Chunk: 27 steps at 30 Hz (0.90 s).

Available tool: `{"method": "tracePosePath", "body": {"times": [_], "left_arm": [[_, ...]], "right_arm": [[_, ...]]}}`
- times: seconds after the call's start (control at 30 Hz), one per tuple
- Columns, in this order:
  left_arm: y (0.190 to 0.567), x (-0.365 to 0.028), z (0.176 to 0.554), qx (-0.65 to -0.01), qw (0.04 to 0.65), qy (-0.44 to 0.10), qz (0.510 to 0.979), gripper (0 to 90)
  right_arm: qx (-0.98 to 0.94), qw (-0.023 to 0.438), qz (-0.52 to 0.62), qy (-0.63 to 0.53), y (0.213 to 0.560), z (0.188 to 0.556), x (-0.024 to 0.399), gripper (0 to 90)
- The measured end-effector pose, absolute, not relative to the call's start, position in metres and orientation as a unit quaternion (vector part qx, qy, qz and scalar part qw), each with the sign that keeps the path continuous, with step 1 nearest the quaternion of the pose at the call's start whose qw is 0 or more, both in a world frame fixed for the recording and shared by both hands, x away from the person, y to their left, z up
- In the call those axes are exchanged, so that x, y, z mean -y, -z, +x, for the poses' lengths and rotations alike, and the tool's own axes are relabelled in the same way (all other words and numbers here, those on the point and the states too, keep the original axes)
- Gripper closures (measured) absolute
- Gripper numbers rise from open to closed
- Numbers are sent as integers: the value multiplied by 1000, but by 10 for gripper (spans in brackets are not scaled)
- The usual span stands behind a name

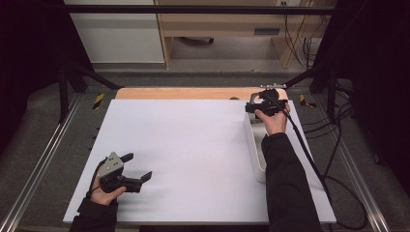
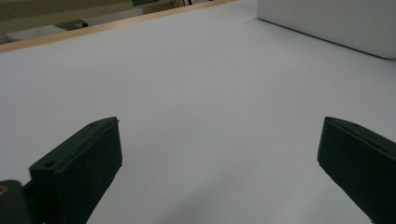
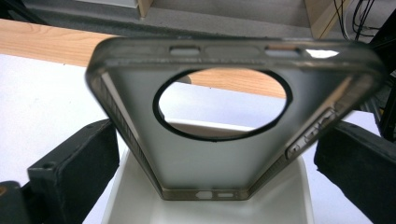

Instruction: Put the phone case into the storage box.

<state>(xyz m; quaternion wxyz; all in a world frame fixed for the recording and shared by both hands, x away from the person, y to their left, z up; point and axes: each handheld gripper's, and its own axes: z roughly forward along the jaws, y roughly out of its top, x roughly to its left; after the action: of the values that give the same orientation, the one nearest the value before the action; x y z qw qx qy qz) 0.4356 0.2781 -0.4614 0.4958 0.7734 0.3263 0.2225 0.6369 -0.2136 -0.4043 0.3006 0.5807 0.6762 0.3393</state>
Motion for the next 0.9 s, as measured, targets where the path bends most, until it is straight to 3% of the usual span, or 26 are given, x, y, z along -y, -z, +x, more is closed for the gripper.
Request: {"method": "tracePosePath", "body": {"times": [0.9], "left_arm": [[462, -277, 436, -324, 496, -221, 775, 0]], "right_arm": [[-682, 304, 544, -383, 380, 610, 217, 6]]}}
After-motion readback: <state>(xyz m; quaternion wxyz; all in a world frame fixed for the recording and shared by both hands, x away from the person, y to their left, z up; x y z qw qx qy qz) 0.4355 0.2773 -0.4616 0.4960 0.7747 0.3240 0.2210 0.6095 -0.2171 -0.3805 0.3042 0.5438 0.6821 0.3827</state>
